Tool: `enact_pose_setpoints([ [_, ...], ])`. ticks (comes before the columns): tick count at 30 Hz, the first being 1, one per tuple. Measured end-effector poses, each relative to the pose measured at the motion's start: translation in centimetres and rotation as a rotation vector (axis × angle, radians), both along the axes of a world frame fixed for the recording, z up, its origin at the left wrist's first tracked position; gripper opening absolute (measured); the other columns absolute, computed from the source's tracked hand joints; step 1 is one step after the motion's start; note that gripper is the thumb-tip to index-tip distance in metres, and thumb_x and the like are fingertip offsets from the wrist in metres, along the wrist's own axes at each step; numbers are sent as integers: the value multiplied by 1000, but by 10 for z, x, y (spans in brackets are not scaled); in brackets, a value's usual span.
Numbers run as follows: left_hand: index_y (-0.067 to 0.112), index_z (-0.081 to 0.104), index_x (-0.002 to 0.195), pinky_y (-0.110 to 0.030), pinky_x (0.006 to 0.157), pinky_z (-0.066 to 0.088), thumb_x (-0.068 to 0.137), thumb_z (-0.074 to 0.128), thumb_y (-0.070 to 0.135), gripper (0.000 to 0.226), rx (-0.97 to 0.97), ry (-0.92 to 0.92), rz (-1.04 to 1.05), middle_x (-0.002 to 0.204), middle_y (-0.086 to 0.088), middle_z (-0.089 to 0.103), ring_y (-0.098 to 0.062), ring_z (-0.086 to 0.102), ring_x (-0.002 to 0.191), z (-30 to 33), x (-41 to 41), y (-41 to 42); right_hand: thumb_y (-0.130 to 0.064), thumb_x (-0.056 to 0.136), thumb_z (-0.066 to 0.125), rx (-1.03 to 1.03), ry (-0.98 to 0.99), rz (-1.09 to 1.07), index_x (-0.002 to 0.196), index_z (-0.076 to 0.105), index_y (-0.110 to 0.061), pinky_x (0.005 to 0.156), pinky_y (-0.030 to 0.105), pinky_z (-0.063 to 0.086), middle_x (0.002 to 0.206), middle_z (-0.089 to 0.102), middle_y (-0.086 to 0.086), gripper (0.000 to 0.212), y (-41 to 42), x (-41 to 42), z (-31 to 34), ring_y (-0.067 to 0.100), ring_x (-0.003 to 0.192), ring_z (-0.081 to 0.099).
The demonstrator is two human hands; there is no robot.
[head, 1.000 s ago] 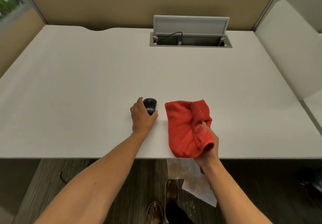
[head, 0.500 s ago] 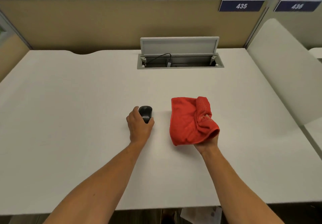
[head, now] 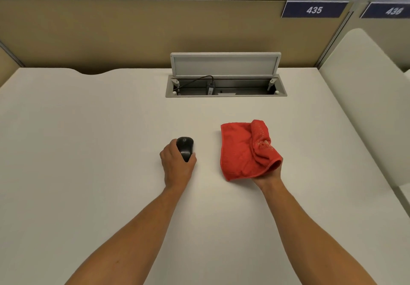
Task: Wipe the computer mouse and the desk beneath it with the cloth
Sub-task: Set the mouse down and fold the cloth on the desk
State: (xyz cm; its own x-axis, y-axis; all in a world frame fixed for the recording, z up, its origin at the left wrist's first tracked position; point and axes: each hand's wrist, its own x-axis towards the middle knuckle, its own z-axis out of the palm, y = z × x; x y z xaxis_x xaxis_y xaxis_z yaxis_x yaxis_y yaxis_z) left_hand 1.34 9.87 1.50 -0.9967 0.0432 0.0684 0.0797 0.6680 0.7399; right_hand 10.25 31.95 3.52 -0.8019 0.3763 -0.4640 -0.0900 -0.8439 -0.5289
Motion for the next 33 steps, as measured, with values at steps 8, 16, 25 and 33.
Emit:
enact_pose_setpoints([
  [8, 7, 47, 138, -42, 102, 40, 90, 65, 46, 64, -102, 74, -23, 136, -11, 54, -31, 45, 126, 3, -2, -14, -44, 81, 68, 149, -137, 180, 116, 70, -20, 76, 44, 56, 108, 72, 10, 43, 33, -3, 9, 28, 98, 70],
  [16, 2, 62, 117, -47, 95, 44, 100, 56, 19, 25, -188, 211, -31, 118, -16, 64, -37, 55, 112, -8, -38, -64, -29, 75, 79, 770, -608, 333, 150, 25, -12, 74, 32, 49, 142, 47, 11, 94, 72, -17, 30, 21, 103, 59],
  [25, -6, 57, 128, -52, 113, 33, 101, 51, 14, 34, -284, 116, -118, 135, -24, 55, -42, 45, 132, -23, -47, -72, -10, 85, 52, 1460, -848, 361, 131, 53, -4, 86, 37, 45, 125, 62, 17, 47, 45, -32, 57, 37, 112, 57],
  [33, -5, 51, 137, -47, 120, 21, 103, 46, 21, 43, -339, 87, -154, 147, -22, 46, -36, 33, 144, -23, -48, -71, -20, 95, 47, 1771, -787, 510, 136, 37, 3, 89, 44, 42, 129, 54, 25, 48, -30, -55, 53, 43, 115, 51],
])
